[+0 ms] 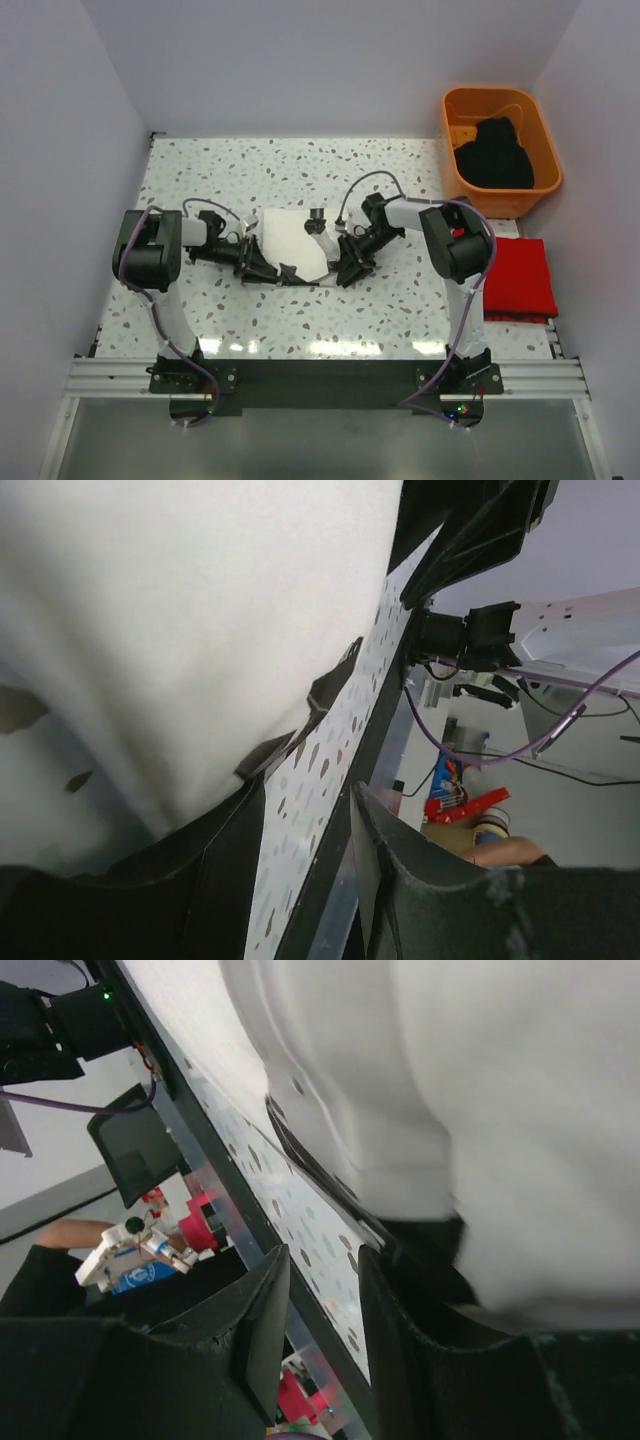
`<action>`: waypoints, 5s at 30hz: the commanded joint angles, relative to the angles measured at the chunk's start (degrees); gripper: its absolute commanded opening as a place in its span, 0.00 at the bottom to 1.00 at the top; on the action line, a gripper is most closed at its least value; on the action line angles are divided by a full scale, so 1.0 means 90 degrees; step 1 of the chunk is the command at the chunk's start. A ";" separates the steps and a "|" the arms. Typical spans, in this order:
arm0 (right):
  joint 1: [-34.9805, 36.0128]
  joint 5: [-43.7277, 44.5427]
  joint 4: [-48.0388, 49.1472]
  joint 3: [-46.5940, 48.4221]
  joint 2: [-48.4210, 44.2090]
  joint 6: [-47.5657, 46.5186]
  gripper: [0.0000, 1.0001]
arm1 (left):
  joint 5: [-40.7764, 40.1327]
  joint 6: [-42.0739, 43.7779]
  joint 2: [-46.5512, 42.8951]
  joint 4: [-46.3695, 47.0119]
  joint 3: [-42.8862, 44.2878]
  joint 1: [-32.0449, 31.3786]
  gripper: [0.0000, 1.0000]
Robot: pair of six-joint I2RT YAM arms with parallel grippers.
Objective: Fold and stack the t-shirts
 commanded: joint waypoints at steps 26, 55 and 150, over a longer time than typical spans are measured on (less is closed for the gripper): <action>-0.1595 0.2503 0.2089 -0.1870 -0.3717 0.2609 0.86 | -0.6503 0.4487 -0.2699 0.5631 -0.1444 -0.5558 0.60; -0.1039 0.1693 0.3846 -0.2368 -0.2625 0.4346 0.95 | -0.4776 0.4136 -0.1924 0.5750 -0.0760 -0.5032 0.00; -0.2513 0.6428 -0.5108 0.1411 -0.5416 -0.2586 0.00 | -0.6221 0.4673 -0.6086 0.2107 -0.1786 -0.4348 1.00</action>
